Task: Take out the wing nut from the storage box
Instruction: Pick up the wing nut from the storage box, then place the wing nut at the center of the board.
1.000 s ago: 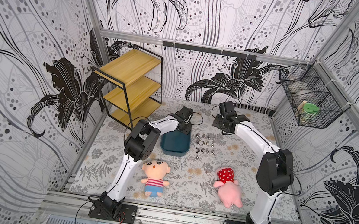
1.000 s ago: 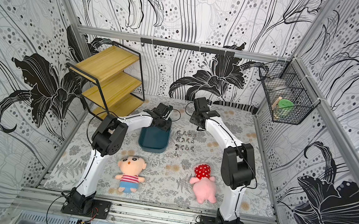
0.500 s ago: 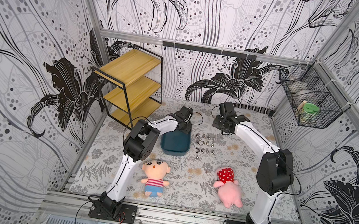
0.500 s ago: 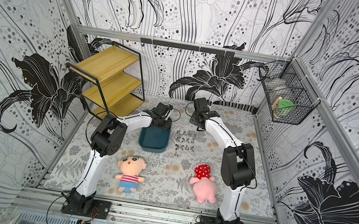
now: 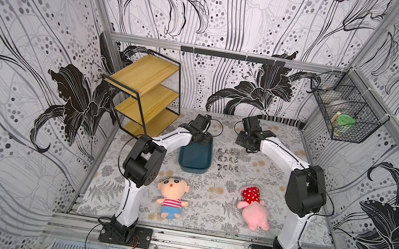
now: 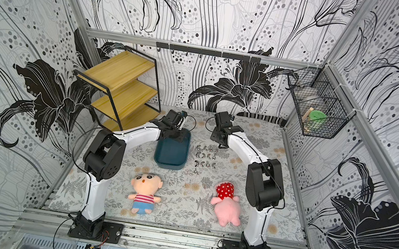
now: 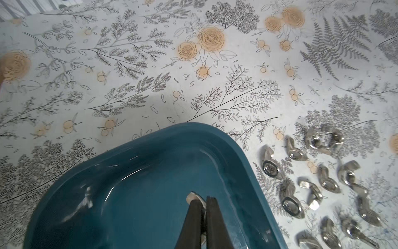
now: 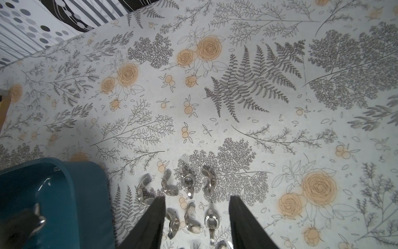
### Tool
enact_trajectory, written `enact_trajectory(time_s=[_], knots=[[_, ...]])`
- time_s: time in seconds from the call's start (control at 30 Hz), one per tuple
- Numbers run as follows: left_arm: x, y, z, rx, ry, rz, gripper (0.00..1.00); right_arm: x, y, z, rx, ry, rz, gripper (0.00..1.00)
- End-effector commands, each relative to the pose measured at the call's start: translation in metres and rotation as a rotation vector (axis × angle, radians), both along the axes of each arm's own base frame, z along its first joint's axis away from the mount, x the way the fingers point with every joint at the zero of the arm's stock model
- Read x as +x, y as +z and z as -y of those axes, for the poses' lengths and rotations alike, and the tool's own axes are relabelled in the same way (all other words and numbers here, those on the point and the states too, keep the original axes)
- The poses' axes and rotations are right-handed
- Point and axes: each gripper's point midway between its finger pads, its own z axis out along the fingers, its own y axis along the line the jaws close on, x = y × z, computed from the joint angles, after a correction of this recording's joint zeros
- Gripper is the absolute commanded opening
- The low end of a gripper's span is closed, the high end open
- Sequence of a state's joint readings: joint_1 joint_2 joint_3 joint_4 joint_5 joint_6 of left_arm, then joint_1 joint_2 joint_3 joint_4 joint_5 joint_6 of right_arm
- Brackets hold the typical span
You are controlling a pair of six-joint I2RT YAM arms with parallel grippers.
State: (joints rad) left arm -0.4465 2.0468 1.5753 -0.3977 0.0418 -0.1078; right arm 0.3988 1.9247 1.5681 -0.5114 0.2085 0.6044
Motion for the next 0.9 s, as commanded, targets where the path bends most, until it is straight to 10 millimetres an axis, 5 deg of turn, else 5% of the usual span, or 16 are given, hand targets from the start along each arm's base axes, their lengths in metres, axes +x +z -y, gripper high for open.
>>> enact_trajectory(time_s=[0.0, 0.13, 0.33, 0.6, 0.87], knots=[[-0.013, 0.037, 0.015, -0.042, -0.016, 0.065, 0.05, -0.004, 0.018, 0.002, 0.003, 0.001, 0.036, 0.53], [-0.036, 0.066, 0.037, -0.057, -0.054, 0.106, 0.05, -0.001, 0.021, 0.009, -0.014, -0.008, 0.041, 0.53], [-0.074, 0.076, 0.065, -0.092, -0.092, 0.1, 0.06, 0.002, 0.019, 0.043, -0.022, -0.062, 0.024, 0.53], [-0.128, 0.048, 0.107, -0.056, -0.113, 0.041, 0.06, -0.001, 0.021, 0.094, -0.043, -0.138, 0.022, 0.54], [-0.155, 0.009, 0.137, -0.065, -0.118, -0.039, 0.07, -0.003, 0.02, 0.097, -0.041, -0.132, 0.022, 0.54]])
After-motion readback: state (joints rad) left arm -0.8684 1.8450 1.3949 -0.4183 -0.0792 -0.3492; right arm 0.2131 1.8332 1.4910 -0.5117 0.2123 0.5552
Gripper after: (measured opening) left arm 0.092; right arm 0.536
